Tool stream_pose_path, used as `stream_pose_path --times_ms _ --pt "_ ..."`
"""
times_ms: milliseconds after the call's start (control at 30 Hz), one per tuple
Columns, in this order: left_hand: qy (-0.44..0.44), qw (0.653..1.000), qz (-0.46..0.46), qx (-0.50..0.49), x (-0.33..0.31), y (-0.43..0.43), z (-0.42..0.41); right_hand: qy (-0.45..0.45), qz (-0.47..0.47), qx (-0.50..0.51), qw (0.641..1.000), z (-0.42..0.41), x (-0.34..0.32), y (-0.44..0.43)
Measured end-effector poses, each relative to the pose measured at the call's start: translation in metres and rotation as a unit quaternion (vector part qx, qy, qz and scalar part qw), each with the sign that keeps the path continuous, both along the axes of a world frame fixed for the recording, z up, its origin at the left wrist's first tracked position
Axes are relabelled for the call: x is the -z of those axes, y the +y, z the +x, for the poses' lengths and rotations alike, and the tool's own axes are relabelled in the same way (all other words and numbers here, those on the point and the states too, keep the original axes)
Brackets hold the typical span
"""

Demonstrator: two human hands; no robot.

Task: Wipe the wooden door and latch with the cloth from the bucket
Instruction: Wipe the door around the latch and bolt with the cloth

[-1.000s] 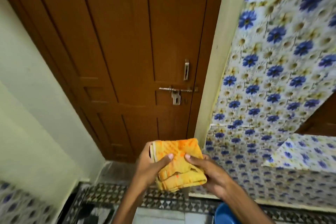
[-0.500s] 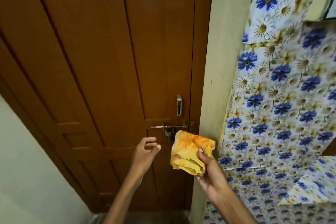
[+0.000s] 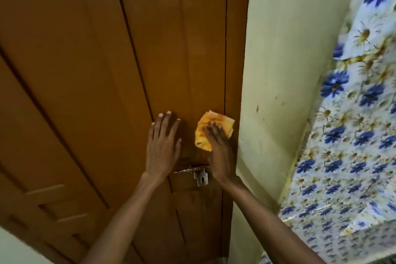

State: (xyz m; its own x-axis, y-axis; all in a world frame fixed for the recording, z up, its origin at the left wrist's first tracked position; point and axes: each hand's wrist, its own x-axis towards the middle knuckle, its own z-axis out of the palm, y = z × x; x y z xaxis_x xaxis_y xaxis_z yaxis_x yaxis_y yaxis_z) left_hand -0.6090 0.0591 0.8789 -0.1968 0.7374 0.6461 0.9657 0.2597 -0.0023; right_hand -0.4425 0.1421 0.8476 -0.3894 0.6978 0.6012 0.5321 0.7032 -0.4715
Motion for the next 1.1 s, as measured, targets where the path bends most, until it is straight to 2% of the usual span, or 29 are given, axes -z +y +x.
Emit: stream_pose_path --times_ms 67,133,267,433,533,667,767,967,1100 --pt "0.088 0.996 -0.022 0.018 0.007 0.011 -0.025 -0.054 0.009 0.041 0.998 -0.014 0.023 0.003" --pt "0.143 0.988 -0.02 0.044 0.015 0.017 -0.049 -0.064 0.013 0.066 0.996 -0.02 0.036 -0.002" --pt "0.207 0.976 0.006 0.071 0.031 0.03 -0.084 -0.012 -0.003 0.057 0.998 -0.024 0.073 -0.004" --pt "0.292 0.951 0.078 0.062 0.048 0.047 -0.101 0.06 -0.085 0.024 0.994 -0.022 0.109 -0.015" --pt "0.311 0.942 0.106 0.068 0.049 0.049 -0.103 0.108 -0.087 0.029 0.99 -0.023 0.106 -0.016" --pt "0.322 0.937 0.122 0.063 0.053 0.051 -0.103 0.175 -0.046 0.052 0.982 -0.029 0.067 -0.013" --pt "0.326 0.935 0.129 0.06 0.053 0.052 -0.104 0.184 -0.019 0.06 0.981 -0.037 0.044 -0.003" --pt "0.339 0.929 0.139 0.048 0.055 0.052 -0.105 0.18 -0.102 0.049 0.977 -0.037 0.117 -0.021" --pt "0.341 0.928 0.142 0.047 0.057 0.052 -0.105 0.213 -0.134 0.051 0.966 -0.029 0.11 -0.018"
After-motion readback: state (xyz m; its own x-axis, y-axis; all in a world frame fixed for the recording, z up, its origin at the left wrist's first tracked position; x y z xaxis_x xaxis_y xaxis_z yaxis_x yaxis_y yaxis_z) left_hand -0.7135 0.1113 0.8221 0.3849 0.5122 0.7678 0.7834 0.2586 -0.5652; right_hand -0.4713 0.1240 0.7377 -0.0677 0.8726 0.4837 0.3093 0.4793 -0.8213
